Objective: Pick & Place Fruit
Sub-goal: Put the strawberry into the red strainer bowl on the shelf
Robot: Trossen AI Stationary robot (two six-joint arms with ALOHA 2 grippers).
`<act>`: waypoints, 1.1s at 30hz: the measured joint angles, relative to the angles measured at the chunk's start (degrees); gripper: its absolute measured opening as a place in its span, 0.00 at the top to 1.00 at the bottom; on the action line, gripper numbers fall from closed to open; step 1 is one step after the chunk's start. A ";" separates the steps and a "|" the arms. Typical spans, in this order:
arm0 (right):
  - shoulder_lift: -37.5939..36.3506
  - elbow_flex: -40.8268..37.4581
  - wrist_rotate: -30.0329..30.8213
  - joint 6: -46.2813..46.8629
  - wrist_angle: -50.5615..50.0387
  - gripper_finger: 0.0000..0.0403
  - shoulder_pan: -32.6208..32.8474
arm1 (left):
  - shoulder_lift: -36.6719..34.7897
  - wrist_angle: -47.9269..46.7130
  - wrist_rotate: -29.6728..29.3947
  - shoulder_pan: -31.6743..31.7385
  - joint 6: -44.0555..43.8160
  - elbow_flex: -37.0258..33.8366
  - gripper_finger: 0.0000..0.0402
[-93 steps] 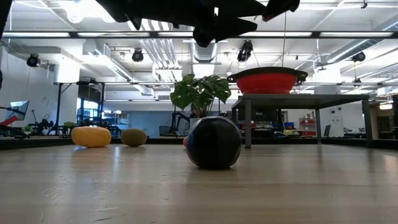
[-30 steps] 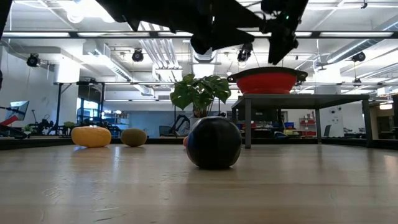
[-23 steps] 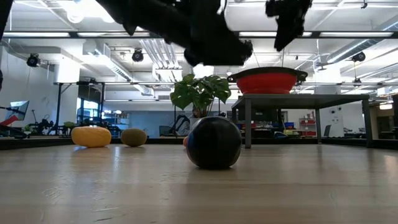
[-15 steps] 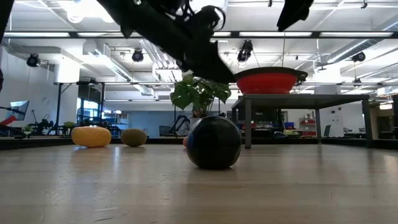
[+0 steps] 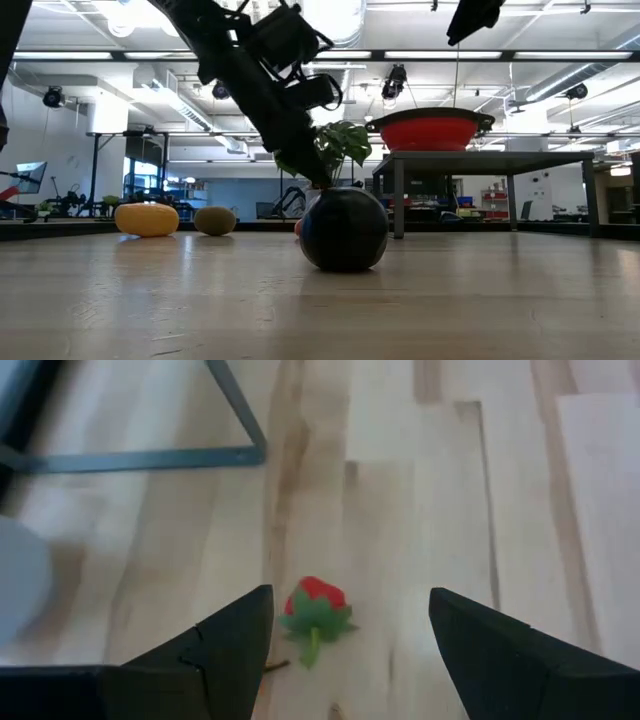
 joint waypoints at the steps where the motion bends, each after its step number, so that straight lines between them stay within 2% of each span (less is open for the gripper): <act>1: 0.08 -0.01 0.01 -0.11 0.06 0.52 0.00 | 0.00 -0.33 0.77 0.33 0.21 0.00 0.32; 12: 0.12 -0.01 0.06 -1.05 0.45 0.55 -0.02 | 3.62 -0.80 1.73 3.13 0.46 0.00 0.33; 22: 0.12 -0.01 0.14 -1.07 0.43 0.51 -0.02 | 4.94 -0.76 1.25 3.78 0.66 -0.04 0.45; 33: 0.12 -0.01 0.14 -1.07 0.44 0.58 -0.02 | 4.98 0.78 1.32 3.78 0.28 -0.99 0.54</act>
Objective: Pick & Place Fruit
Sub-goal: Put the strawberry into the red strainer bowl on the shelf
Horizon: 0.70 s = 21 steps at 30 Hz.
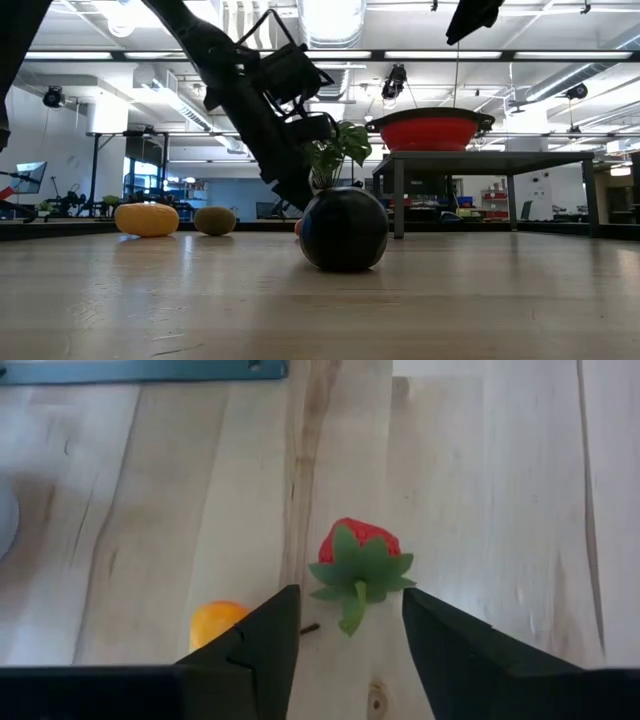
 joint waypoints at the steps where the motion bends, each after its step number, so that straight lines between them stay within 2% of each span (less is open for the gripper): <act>1: 0.00 0.00 0.00 0.00 0.01 0.58 0.00 | 0.00 0.64 0.02 0.00 0.04 -0.21 0.55; 13: 0.00 0.00 -0.04 -0.42 0.01 0.63 -0.02 | 2.98 4.87 0.48 -0.04 0.12 -1.59 0.56; 21: 0.00 0.00 -0.08 -0.44 -0.03 0.67 -0.02 | 2.69 4.47 0.46 -0.04 0.12 -1.61 0.66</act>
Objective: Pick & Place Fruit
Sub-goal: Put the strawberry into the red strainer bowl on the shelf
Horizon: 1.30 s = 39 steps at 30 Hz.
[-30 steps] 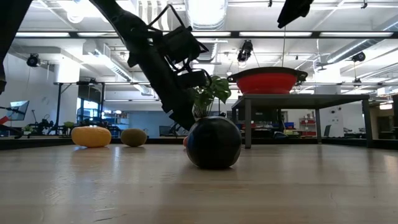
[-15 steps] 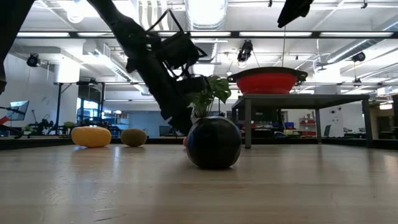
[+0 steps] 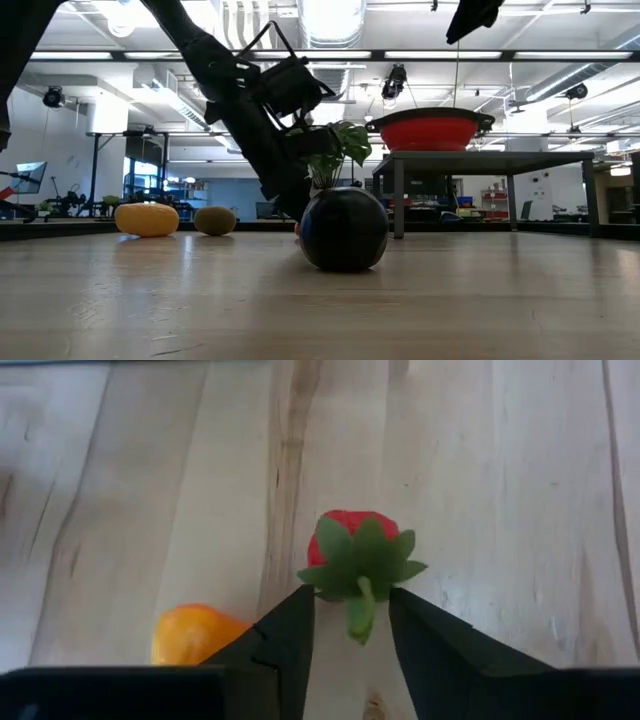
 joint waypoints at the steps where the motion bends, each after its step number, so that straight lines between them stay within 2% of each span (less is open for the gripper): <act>1: 0.00 0.00 0.00 0.01 0.00 0.67 0.00 | -0.11 -0.06 0.02 0.00 0.00 0.00 0.67; 11: 0.00 0.00 0.00 0.00 0.00 0.68 0.00 | -0.44 -0.27 0.18 -0.07 -0.74 0.02 0.75; 24: 0.00 -0.02 0.00 0.02 0.00 0.58 0.00 | -1.31 -0.61 0.86 -0.15 -2.62 0.04 0.73; 30: 0.00 -0.02 0.00 0.00 0.00 0.55 0.00 | -1.31 -0.61 4.67 -0.43 -3.17 0.04 0.71; 39: 0.00 -0.02 0.00 0.00 0.00 0.57 0.00 | -1.31 -0.67 4.09 -0.85 -1.96 0.04 0.71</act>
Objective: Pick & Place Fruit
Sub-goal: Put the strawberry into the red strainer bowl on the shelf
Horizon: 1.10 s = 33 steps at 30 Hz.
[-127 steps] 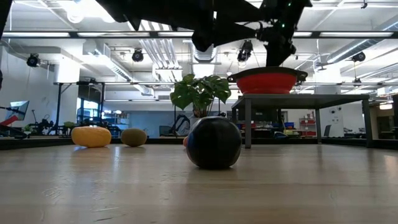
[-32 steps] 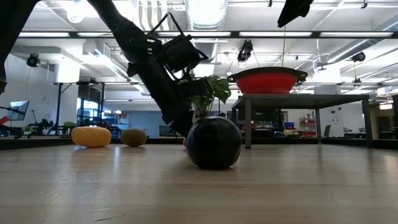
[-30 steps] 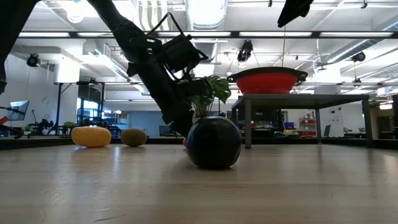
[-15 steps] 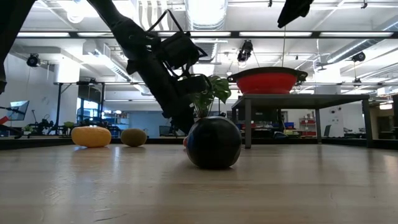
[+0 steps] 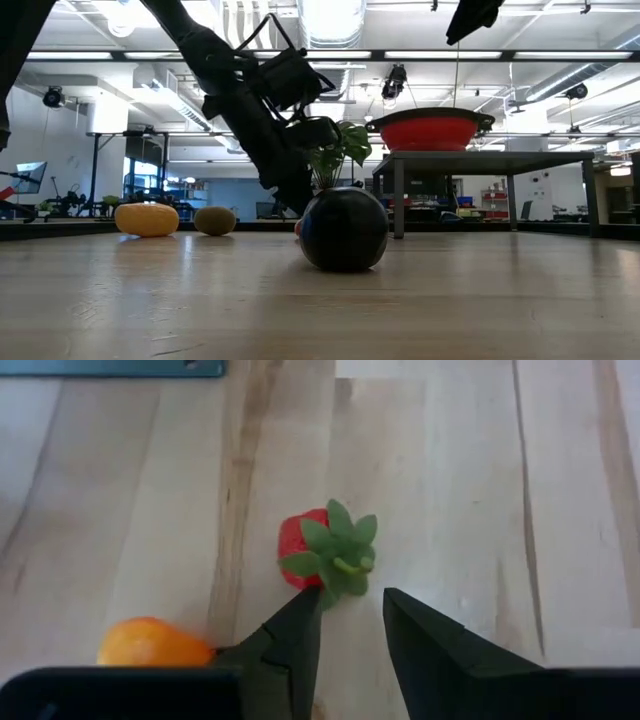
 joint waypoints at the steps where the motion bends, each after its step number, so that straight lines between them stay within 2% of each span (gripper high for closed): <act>1: 0.00 0.00 0.00 0.00 0.00 0.58 0.01 | 0.00 0.01 -0.53 0.00 0.49 0.00 0.71; 18: 0.02 -0.09 0.00 -0.13 -0.02 0.67 0.00 | -2.39 -1.63 -1.88 -0.21 1.90 1.42 0.70; 29: 0.02 -0.17 -0.01 -0.03 -0.01 0.59 0.02 | -3.67 -2.23 -2.09 -3.08 4.25 1.08 0.70; 33: 0.02 -0.20 -0.02 -0.11 0.00 0.56 0.02 | -2.99 -1.43 -4.84 -4.15 5.03 0.88 0.70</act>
